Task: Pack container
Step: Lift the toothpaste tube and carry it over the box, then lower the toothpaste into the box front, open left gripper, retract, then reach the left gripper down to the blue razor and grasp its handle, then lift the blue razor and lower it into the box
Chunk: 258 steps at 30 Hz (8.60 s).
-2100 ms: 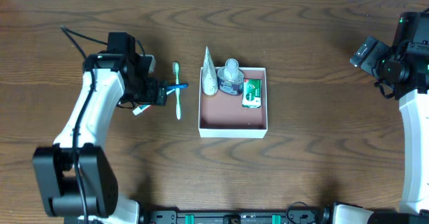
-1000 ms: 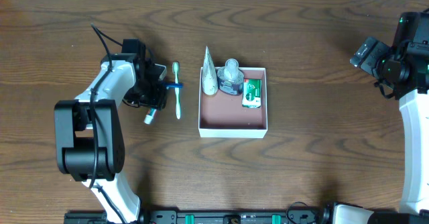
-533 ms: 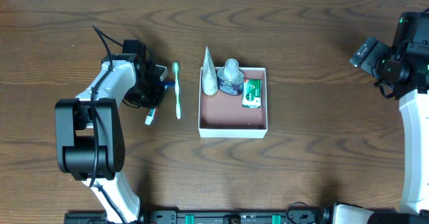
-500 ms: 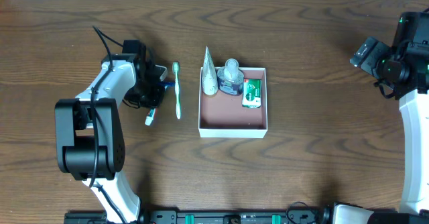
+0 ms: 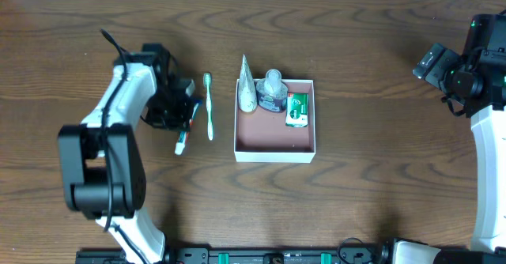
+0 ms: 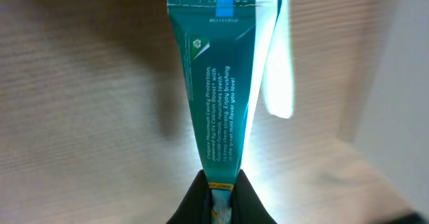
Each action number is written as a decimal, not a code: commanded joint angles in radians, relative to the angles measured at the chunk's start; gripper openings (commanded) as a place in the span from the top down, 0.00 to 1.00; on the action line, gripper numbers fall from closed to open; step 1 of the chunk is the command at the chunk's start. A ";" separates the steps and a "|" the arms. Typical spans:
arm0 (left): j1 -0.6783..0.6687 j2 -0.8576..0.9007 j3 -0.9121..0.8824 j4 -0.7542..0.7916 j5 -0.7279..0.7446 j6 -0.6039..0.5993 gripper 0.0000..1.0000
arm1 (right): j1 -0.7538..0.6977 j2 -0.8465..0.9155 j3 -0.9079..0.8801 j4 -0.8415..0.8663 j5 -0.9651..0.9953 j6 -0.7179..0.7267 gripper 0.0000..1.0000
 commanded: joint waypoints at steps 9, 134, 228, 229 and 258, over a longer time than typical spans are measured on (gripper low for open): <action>-0.085 -0.308 0.120 -0.091 0.314 -0.011 0.94 | -0.005 0.001 0.002 0.000 0.017 -0.010 0.01; -0.105 0.150 0.097 0.288 -0.309 -1.369 0.46 | -0.005 0.001 0.002 0.000 0.017 -0.010 0.01; -0.719 -0.236 0.162 0.027 -0.259 0.693 0.94 | -0.005 0.001 0.002 0.000 0.017 -0.010 0.01; -0.719 -0.201 0.162 0.027 -0.277 0.706 0.94 | -0.005 0.001 0.002 0.000 0.017 -0.010 0.01; -0.703 -0.089 0.169 0.001 -0.383 0.637 0.49 | -0.005 0.001 0.002 0.000 0.017 -0.010 0.01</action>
